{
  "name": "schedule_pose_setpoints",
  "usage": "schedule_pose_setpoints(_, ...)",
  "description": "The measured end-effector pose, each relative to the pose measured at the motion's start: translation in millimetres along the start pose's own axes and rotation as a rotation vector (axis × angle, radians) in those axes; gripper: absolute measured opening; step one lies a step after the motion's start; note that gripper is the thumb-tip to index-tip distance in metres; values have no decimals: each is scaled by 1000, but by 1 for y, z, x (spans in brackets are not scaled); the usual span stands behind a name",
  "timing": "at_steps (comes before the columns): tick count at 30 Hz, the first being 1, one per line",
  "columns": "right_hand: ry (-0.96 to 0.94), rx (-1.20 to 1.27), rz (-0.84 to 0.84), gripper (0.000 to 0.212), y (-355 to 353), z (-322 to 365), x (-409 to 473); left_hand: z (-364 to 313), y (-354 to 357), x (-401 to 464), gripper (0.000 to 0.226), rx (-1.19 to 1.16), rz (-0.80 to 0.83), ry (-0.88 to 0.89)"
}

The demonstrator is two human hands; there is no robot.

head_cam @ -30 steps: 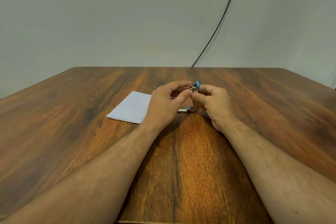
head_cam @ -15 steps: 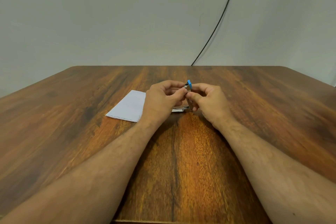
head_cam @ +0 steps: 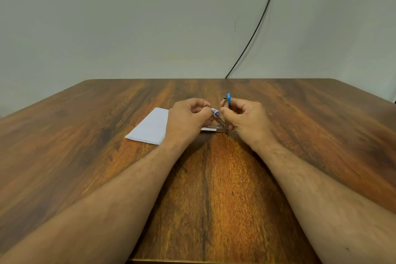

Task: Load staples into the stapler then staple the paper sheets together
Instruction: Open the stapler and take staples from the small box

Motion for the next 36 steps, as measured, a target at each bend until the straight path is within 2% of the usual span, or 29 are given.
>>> schedule_pose_setpoints(4, 84, 7, -83, 16, 1, -4, 2, 0, -2, -1, 7, 57, -55, -53)
schedule_pose_setpoints(8, 227, -42, -242, 34, -5, -6, 4, -2, -11, 0, 10, 466, -193, 64)
schedule_pose_setpoints(11, 319, -85, -301, 25, -8, -7, 3, -3, -13, 0, 12, 599, -170, 34)
schedule_pose_setpoints(17, 470, -34, -369, 21, -8, -6, 4, -1, -14, 1, 22, 620, -123, 53)
schedule_pose_setpoints(22, 509, -16, -378, 22, -9, -3, 3, 0, -15, 5, 14, 593, -108, 24)
schedule_pose_setpoints(27, 545, -27, -388, 25, -9, 2, 4, -1, -11, 3, 14, 699, -91, 7)
schedule_pose_setpoints(32, 585, -92, -363, 25, -11, 1, 6, -2, -7, 1, 14, 724, -77, 3)
schedule_pose_setpoints(36, 565, -212, -264, 21, -12, -3, 7, -4, -10, 2, 23, 722, -35, -27)
Point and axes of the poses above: each hand's wrist, its own x-axis towards the middle knuckle, its own y-axis out of the palm, z = x × y, the point moved 1 cm from there along x, towards the middle knuckle, and after that the axes turned 14 degrees about -y, right-handed, at the moved point
